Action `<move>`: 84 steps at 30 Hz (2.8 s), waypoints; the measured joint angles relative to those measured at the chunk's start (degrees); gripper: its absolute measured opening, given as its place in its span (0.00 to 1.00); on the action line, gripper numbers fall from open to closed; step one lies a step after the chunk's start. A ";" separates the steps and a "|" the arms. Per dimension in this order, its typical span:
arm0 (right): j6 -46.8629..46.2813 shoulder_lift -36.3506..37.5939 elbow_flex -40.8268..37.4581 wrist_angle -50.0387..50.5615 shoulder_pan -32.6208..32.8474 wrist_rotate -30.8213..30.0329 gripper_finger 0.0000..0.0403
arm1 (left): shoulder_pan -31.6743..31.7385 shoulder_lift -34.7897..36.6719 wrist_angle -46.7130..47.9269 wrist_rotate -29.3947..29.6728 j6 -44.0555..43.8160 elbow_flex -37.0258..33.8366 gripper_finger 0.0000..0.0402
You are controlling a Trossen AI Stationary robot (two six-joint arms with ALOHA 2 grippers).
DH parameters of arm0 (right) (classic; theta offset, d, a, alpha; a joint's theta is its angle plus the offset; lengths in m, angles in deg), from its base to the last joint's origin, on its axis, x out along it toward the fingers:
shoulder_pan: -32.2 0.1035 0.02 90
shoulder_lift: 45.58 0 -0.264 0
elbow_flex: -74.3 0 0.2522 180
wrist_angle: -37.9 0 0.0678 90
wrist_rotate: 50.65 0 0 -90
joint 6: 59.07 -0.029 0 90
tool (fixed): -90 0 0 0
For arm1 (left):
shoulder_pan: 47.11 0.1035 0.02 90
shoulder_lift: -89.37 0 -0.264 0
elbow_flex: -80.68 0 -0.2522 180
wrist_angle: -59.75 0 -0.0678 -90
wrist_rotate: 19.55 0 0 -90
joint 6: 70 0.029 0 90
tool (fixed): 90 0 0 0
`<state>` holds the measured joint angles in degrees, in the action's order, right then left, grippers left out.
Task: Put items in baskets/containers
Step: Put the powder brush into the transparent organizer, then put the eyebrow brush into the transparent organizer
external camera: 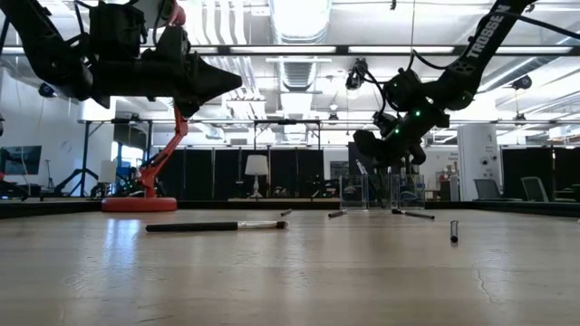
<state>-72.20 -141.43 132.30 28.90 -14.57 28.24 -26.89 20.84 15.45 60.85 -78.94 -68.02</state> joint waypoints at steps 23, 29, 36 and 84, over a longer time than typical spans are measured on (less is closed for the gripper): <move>2.85 15.28 -5.22 5.31 7.31 -5.14 0.06 | 0.03 0.00 4.11 0.45 0.78 0.04 0.09; 2.60 17.38 -6.87 5.05 6.95 -8.54 0.06 | 0.03 0.00 4.13 0.46 0.78 0.11 0.09; -1.08 14.06 -0.50 11.65 3.00 -5.77 0.06 | 0.03 0.00 4.11 0.45 0.50 0.11 0.09; -36.97 23.04 -9.06 38.71 38.61 -16.03 0.03 | -0.01 -0.16 5.07 0.42 -1.83 0.00 0.09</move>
<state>-109.16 -118.39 123.24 67.61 24.04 12.20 -26.90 20.68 20.51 61.27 -80.77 -68.02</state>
